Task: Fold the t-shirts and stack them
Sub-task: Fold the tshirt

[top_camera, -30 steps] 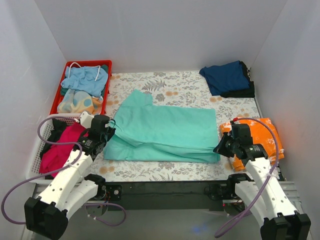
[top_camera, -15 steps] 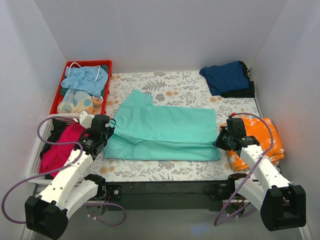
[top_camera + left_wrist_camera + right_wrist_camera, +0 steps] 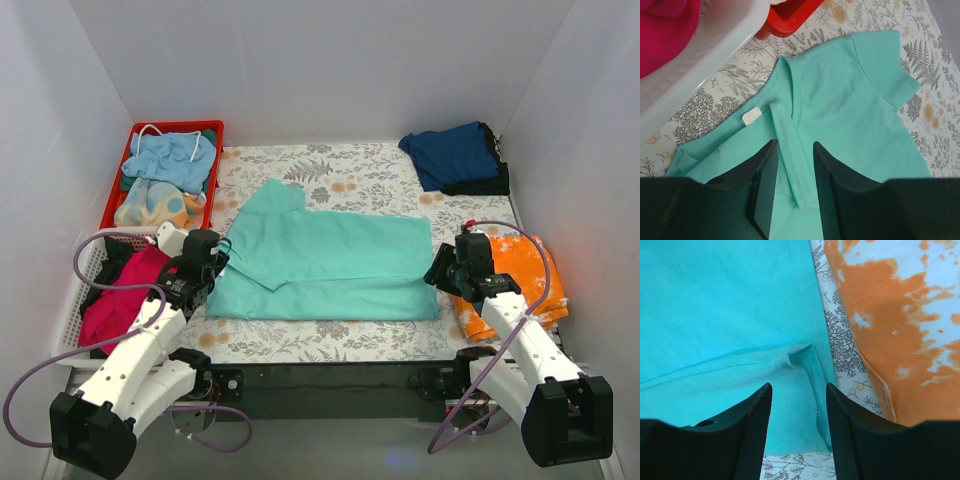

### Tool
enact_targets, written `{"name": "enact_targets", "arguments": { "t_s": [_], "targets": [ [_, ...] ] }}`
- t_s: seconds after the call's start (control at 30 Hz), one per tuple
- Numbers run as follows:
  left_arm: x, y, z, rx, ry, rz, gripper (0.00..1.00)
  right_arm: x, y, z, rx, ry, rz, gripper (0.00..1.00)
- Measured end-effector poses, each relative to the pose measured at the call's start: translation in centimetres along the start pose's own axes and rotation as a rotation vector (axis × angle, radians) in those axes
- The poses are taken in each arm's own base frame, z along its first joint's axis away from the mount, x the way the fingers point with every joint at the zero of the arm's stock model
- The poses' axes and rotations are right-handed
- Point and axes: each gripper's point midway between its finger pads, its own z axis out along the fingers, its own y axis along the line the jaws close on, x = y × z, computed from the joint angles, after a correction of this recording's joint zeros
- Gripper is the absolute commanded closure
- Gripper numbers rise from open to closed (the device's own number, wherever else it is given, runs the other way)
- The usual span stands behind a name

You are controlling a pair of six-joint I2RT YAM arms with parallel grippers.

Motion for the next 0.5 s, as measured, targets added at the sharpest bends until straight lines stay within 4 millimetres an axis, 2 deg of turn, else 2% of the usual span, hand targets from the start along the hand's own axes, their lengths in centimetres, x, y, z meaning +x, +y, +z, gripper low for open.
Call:
{"name": "enact_targets", "arguments": {
  "t_s": [0.13, 0.3, 0.4, 0.5],
  "targets": [
    [-0.4, -0.5, -0.4, 0.021, -0.001, 0.003, 0.66, 0.5, 1.1, -0.1, -0.045, 0.008, -0.034, 0.50],
    [0.2, -1.2, -1.1, 0.072, 0.046, 0.012, 0.67, 3.8, 3.0, -0.1, -0.116, 0.075, -0.120, 0.50],
    [1.8, -0.7, -1.2, 0.086, 0.101, 0.019, 0.68, 6.0, 3.6, 0.3, -0.138, 0.127, -0.155, 0.50],
    [4.8, 1.4, -0.9, 0.062, 0.177, 0.032, 0.69, 7.5, 3.4, 0.9, -0.132, 0.167, -0.169, 0.51]
  ]
}}
